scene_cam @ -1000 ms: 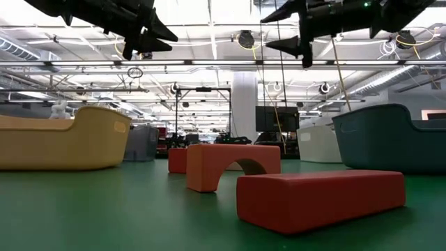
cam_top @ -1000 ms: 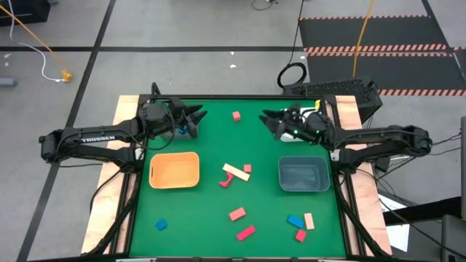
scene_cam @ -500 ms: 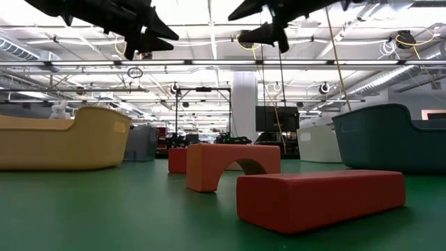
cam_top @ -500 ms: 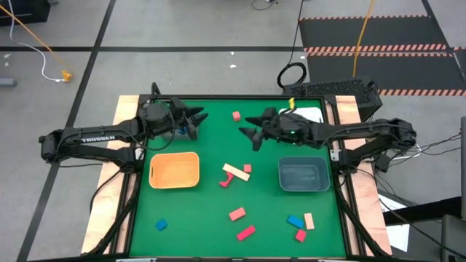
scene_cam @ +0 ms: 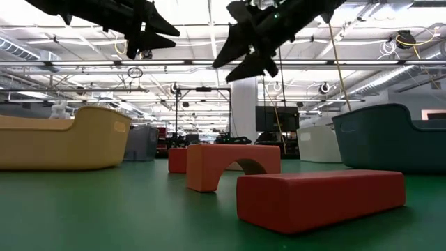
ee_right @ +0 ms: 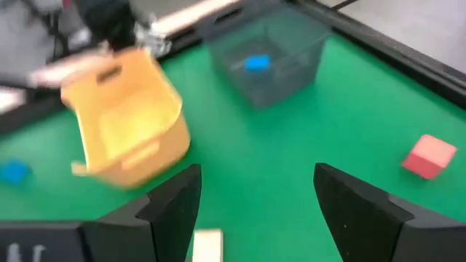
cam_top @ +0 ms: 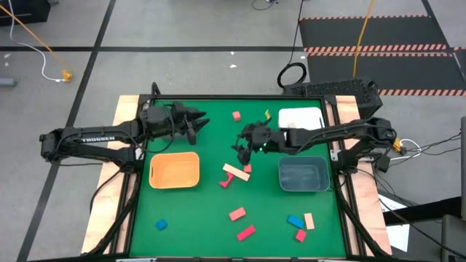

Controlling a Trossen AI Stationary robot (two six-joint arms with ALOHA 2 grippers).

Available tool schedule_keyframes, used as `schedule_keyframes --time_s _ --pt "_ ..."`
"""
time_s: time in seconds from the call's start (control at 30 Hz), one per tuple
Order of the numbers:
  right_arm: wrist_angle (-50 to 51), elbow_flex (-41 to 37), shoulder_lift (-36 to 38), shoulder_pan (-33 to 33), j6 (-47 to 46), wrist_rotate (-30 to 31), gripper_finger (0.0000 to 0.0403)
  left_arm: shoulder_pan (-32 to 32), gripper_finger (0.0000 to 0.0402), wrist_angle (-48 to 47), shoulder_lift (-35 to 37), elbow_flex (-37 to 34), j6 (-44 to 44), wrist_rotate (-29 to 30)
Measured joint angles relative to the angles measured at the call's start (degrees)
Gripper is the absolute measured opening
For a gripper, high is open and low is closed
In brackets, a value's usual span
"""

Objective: Sort & place blocks by color
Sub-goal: Put the top light brown block into the white bin

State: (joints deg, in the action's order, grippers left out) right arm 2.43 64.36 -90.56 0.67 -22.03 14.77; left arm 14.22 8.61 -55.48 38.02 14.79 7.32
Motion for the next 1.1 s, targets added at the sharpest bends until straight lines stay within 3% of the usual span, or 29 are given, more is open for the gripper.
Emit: schedule_keyframes --time_s 0.3,0.5,0.63,0.9,1.1 --pt "-0.8 0.0 -7.7 -5.9 6.4 -0.1 0.0256 -3.7 0.0172 0.0 0.0 0.0 5.9 0.0" --pt "-0.7 0.0 -11.5 -8.4 0.3 -0.1 0.0257 -6.9 0.0173 0.1 0.0 0.0 11.9 0.0" --pt "0.0 0.0 -12.4 -10.3 -1.3 -0.9 0.0266 -9.2 0.0172 0.1 0.0 0.0 16.4 0.1" --pt "0.0 -0.1 -12.5 -13.3 10.7 5.0 0.0276 -13.5 0.0172 1.4 0.0 0.0 19.4 0.3" --pt "-1.3 -3.2 -12.5 -12.6 8.6 6.3 0.0271 -16.6 0.0172 2.3 0.0 0.0 21.0 1.0"
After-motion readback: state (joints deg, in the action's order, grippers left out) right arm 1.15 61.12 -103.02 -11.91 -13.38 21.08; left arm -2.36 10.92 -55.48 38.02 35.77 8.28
